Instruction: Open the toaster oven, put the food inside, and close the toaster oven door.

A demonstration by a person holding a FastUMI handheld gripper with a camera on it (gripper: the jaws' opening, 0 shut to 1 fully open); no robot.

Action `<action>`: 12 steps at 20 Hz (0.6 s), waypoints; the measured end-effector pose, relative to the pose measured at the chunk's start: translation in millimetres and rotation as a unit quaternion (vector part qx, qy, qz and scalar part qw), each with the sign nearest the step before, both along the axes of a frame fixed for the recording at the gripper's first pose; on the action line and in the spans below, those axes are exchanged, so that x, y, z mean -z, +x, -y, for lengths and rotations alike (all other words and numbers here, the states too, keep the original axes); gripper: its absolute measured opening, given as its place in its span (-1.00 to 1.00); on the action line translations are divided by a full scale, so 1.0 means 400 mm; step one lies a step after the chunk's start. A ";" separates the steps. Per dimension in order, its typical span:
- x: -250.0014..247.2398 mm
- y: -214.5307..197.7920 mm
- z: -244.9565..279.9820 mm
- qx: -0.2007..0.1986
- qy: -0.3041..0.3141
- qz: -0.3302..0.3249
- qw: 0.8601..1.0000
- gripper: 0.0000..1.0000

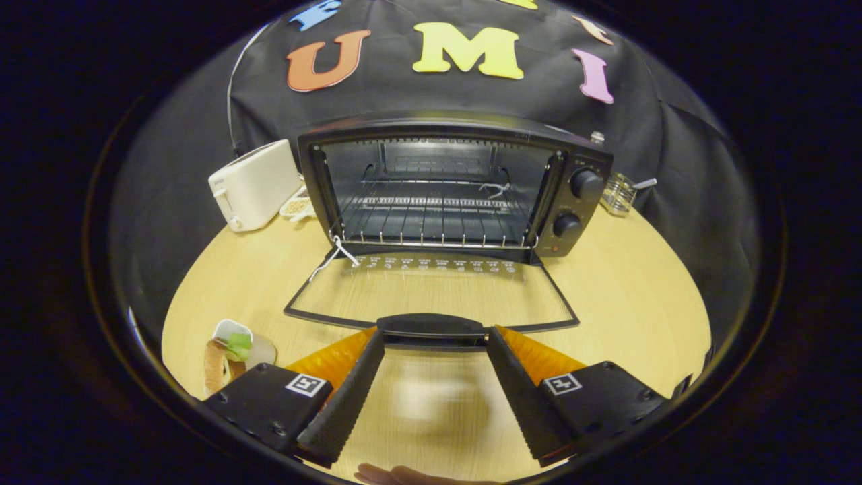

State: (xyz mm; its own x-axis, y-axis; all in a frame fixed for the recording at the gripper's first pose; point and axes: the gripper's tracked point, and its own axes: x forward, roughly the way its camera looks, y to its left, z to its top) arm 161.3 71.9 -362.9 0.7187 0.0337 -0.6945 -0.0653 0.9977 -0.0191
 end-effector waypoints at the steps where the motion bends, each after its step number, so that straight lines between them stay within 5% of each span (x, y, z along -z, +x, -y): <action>1: 0.027 -0.005 0.002 0.004 0.014 -0.020 1.000 1.00; 7: -0.043 -0.058 -0.090 -0.063 0.075 -0.033 0.995 1.00; 12: -0.149 -0.147 -0.223 -0.157 0.189 -0.062 0.967 0.97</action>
